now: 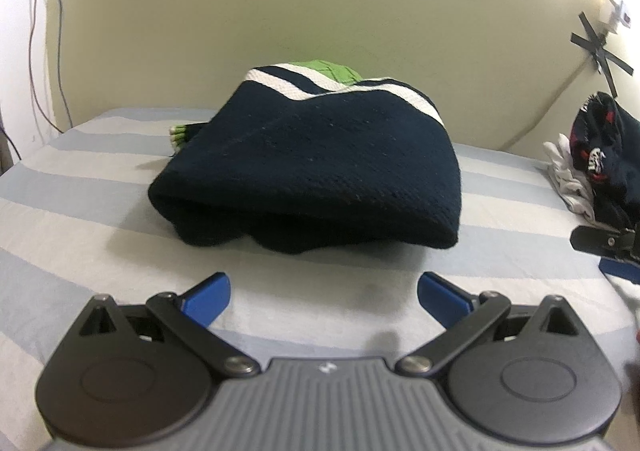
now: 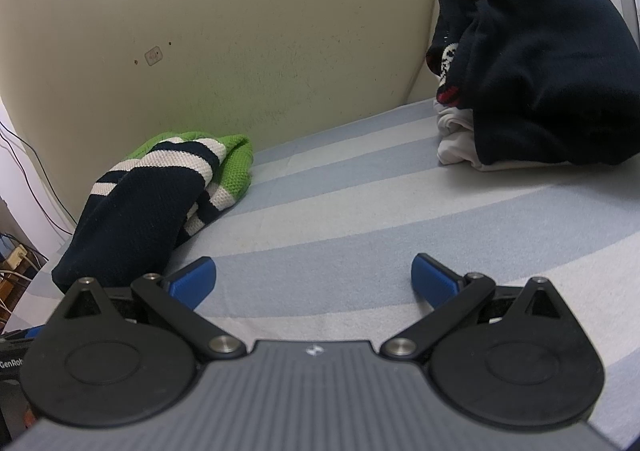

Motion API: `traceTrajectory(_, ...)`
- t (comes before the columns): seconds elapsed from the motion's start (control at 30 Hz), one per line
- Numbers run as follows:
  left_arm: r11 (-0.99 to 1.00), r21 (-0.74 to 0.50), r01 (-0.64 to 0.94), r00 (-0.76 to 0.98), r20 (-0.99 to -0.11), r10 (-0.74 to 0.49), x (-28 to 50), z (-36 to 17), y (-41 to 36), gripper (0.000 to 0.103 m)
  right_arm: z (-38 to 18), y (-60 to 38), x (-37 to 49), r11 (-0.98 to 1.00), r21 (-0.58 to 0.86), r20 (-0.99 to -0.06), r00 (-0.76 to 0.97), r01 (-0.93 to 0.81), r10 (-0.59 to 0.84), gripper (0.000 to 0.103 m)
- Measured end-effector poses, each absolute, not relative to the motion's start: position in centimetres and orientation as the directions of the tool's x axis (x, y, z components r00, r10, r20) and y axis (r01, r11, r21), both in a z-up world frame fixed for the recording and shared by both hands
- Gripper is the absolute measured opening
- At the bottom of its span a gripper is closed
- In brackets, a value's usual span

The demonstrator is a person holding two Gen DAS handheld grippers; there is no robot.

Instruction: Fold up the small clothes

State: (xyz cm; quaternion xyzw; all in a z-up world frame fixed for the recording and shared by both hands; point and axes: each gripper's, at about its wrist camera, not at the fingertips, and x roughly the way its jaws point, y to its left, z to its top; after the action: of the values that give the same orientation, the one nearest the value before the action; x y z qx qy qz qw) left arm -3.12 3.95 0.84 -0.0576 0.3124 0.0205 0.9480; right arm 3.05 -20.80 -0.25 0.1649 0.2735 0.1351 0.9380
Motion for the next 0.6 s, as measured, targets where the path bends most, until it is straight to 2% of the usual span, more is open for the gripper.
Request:
traceTrajectory(0.33,0.990,-0.093,-0.105,0.816,-0.577,0.032,-3.5,1.2,4.0,0.103,-0.2,-20.8,3.0,0.908,0.386,-0.467,0.814,-0.164,0.346,0.103)
traceTrajectory(0.6,0.995,-0.038,-0.091,0.835,-0.548,0.056,-4.0,1.5,2.8,0.103,-0.2,-20.7,3.0,0.906,0.391,-0.464,0.815,-0.164,0.348,0.103)
